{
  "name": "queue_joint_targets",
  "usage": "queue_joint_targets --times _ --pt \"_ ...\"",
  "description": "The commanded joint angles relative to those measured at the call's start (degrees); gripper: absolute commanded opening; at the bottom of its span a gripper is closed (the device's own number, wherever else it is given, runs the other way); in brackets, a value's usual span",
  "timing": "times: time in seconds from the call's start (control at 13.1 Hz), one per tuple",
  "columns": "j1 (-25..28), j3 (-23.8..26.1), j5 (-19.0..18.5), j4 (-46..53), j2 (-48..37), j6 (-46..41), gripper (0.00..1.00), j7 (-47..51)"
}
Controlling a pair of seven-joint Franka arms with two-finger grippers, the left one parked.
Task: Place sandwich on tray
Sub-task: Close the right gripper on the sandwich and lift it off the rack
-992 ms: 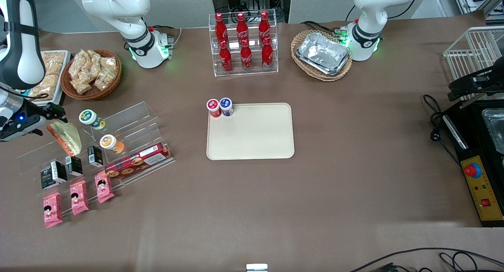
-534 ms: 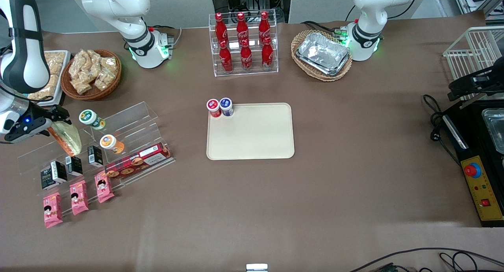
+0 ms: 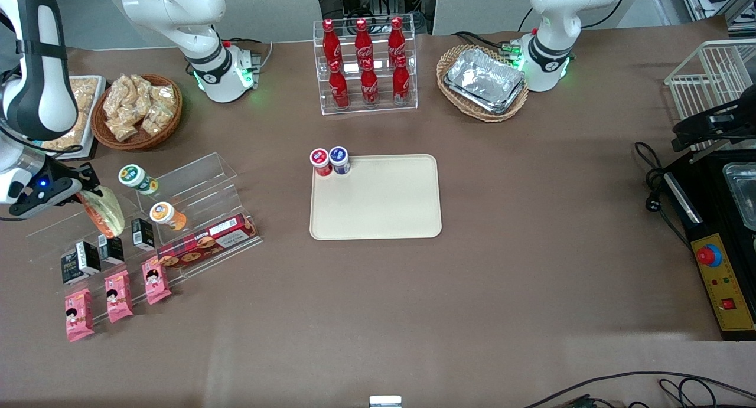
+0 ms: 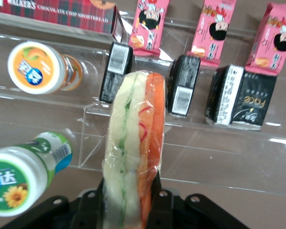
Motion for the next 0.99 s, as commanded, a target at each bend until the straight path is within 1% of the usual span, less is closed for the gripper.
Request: queue_joint_targets --times 0.0,0.31,0.38,0.53,0.61,0.69,0.84,0.92 --pt "1.18 -0.14 0.86 11.94 2.01 -11.26 0.09 -2.17" --pt "5.74 0.03 1.21 28.12 7.28 -24.37 0.09 -2.26" --pt "8.10 0.03 1.30 30.07 7.47 -26.14 0.09 -2.00" --pt "13.72 0.03 2.09 31.66 7.29 -26.77 0.09 -1.74" --pt "16.27 0.03 3.31 32.02 7.55 -26.77 0.09 -1.82" --pt "18.82 0.03 5.67 32.11 8.25 -26.60 0.09 -1.82" --pt "21.21 0.03 11.64 32.54 10.79 -25.89 0.09 -2.26" --pt "22.44 0.03 13.50 33.77 12.29 -25.63 0.09 -2.26"
